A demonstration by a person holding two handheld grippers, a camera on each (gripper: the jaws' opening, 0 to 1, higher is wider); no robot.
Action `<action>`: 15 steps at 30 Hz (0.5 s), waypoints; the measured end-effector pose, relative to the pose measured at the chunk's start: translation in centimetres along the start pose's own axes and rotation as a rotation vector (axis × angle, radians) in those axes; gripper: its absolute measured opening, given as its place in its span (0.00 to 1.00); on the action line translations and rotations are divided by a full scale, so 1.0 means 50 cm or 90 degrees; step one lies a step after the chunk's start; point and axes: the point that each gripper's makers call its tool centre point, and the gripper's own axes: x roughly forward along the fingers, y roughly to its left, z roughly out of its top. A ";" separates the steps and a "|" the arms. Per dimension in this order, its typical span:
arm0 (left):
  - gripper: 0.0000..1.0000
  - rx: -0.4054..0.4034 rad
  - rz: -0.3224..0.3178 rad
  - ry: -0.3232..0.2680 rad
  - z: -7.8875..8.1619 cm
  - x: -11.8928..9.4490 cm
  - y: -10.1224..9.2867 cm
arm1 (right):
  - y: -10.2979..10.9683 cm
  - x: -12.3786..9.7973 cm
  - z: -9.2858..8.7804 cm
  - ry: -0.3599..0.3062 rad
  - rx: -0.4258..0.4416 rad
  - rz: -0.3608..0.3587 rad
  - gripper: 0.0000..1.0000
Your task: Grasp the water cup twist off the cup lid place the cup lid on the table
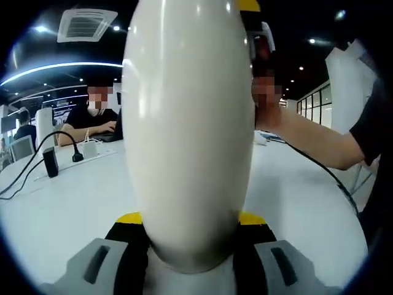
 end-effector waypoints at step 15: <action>0.55 0.001 -0.004 -0.001 0.000 0.001 0.008 | 0.005 -0.017 0.004 0.072 -0.132 -0.088 0.46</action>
